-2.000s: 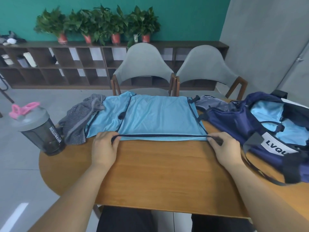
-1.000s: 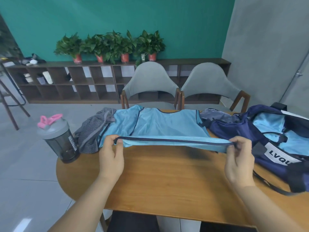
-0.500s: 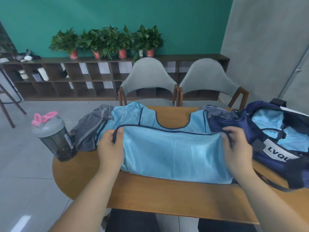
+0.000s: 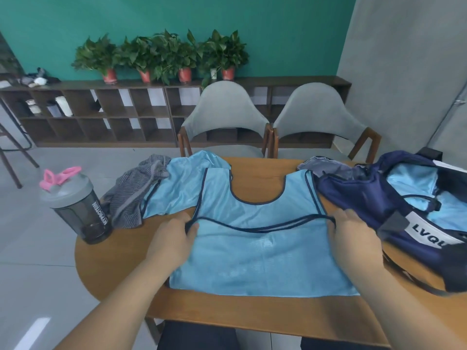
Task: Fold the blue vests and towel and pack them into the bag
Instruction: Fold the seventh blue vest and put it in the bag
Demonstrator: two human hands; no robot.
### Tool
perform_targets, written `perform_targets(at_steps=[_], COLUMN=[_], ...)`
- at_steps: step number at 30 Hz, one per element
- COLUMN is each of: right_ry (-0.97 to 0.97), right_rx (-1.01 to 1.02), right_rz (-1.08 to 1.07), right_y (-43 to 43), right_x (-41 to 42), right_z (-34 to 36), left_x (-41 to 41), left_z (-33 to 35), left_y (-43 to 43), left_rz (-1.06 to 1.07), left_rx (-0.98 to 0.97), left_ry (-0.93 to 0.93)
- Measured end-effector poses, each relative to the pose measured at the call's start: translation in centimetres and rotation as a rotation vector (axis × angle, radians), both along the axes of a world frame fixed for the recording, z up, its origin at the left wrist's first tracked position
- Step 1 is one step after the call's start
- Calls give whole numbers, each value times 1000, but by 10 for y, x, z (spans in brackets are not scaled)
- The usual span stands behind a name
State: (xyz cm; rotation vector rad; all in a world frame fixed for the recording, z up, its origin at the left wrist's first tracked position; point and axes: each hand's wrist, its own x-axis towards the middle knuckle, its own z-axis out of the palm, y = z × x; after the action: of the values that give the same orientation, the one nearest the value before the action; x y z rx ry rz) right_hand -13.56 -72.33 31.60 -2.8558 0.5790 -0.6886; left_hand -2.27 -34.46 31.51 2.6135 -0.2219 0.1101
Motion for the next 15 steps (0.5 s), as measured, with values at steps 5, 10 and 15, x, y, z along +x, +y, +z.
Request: perform_targets(at_steps=[5, 10, 15], right_ry=[-93, 57, -61], right_rx=[506, 695, 599], right_rz=[96, -42, -14], right_y=[4, -7, -1], right_x=[52, 78, 42], right_z=[23, -6, -14], left_x=[37, 52, 13], left_z=[29, -6, -31], left_y=[-23, -38, -30], left_rz=[148, 164, 46], left_rx=[-395, -571, -218], left_ry=[-16, 241, -23])
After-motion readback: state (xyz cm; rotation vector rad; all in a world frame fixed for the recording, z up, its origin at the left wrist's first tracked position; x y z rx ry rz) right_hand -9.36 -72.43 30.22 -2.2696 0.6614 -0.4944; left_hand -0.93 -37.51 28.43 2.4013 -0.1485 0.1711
